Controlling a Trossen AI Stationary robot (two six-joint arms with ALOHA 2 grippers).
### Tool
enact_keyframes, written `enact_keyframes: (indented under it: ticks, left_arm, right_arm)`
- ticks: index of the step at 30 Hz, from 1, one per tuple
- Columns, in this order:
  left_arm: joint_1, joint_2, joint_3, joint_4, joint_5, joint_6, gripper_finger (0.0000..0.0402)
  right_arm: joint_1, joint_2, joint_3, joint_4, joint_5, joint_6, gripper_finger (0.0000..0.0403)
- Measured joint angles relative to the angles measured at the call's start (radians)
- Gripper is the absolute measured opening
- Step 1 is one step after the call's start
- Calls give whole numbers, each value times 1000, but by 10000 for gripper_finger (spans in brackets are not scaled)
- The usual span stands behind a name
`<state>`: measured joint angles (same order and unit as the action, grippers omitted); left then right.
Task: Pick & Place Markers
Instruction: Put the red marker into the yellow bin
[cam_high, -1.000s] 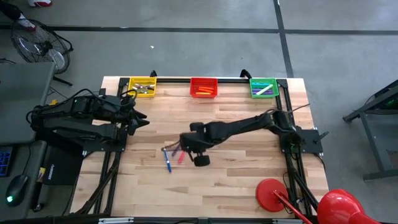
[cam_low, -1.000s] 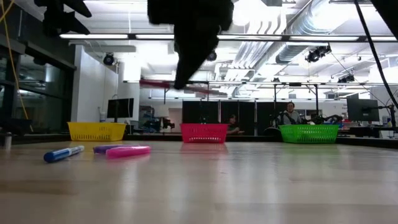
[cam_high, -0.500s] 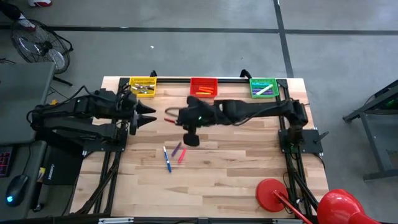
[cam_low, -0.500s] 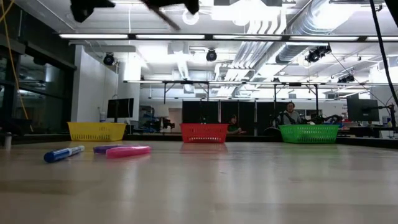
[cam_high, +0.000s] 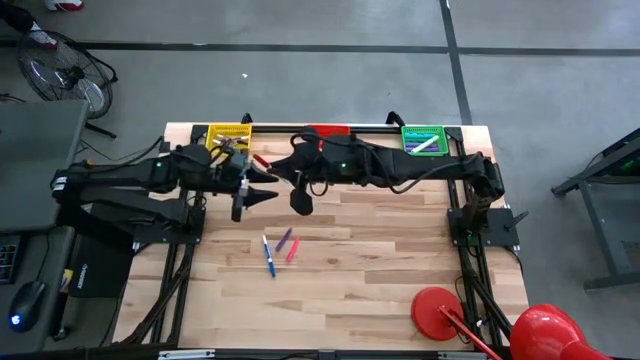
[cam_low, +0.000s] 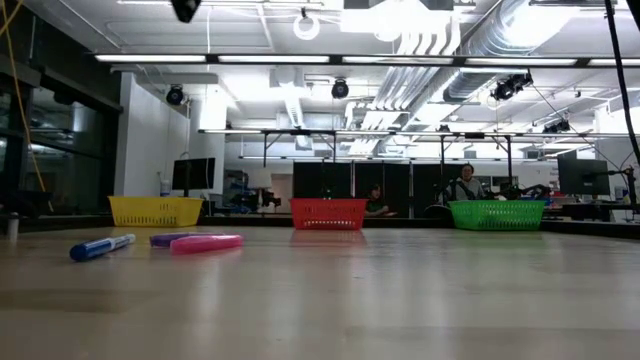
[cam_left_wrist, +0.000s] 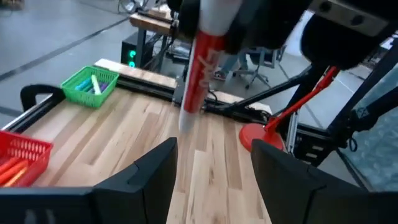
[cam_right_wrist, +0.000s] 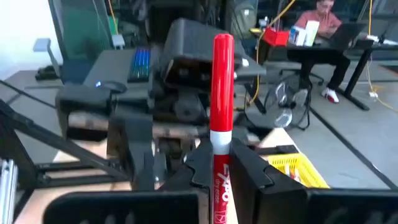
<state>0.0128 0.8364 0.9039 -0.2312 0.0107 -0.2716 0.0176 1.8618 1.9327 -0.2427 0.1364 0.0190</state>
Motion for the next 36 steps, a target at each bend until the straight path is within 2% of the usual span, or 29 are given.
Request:
enact_keyframes:
  ticks: [10, 18, 23, 29, 36]
  left_arm:
    - [0, 62, -3, 180, -58, 32, 202]
    - [0, 65, -2, 282, -95, 43, 199]
    - [0, 66, -2, 283, -105, 56, 148]
    - [0, 65, -2, 282, -113, 66, 29]
    - [0, 74, -1, 282, -113, 66, 26]
  right_arm:
    - [0, -1, 0, 1, -13, 0, 20]
    - [0, -2, 0, 23, -13, -11, 20]
    - [-2, -2, 1, 26, -14, -23, 20]
    - [-6, -2, 1, 32, -34, -11, 20]
    - [-6, -2, 1, 38, -38, -13, 20]
